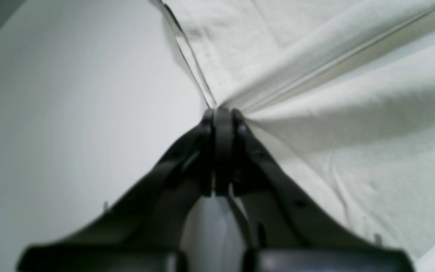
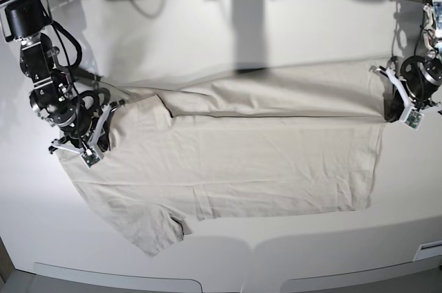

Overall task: Fold the T-shirt properly
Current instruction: 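Pull the shoulder corners apart and lay the shirt flat again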

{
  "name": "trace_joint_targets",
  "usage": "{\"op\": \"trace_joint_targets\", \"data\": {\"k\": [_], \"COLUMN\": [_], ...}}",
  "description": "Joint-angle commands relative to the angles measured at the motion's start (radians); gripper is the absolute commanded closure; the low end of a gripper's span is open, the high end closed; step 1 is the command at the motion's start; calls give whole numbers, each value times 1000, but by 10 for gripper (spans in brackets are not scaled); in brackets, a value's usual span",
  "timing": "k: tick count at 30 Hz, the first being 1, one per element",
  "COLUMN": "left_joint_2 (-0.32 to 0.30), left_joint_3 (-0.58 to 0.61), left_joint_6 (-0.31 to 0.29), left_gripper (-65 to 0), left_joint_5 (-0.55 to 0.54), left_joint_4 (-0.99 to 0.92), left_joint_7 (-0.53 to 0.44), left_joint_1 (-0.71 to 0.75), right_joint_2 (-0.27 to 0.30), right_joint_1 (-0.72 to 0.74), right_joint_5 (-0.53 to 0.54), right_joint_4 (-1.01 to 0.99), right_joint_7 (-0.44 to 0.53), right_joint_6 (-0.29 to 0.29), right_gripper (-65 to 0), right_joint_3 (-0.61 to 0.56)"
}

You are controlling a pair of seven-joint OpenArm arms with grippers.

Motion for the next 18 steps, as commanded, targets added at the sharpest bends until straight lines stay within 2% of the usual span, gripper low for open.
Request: {"op": "trace_joint_targets", "data": {"k": [1, 3, 5, 10, 14, 18], "left_joint_2": [-26, -31, -45, -92, -101, -100], "left_joint_3": [-10, -10, -11, -10, -10, -10], "left_joint_6": [10, 10, 10, 10, 10, 10], "left_gripper": [-117, -252, -282, -281, -279, -239], "left_joint_5": [-12, -40, -126, -343, -414, -460], "left_joint_4": [14, 18, 39, 149, 242, 304], "left_joint_7": [-11, 28, 97, 281, 425, 417], "left_joint_1": [-14, -14, -8, -6, 6, 89], "right_joint_2": [19, 24, 40, 84, 88, 89], "right_joint_1": [26, 33, 35, 35, 29, 5], "right_joint_5": [12, 51, 107, 119, 119, 129], "right_joint_4": [11, 21, 56, 191, 245, 270], "right_joint_7": [-1, -46, -93, -187, -264, -290], "right_joint_6": [-5, -5, -4, -5, -5, -5], "right_gripper": [-47, -175, -237, -240, -240, -239], "right_joint_3": [9, 9, 10, 10, 10, 10]}}
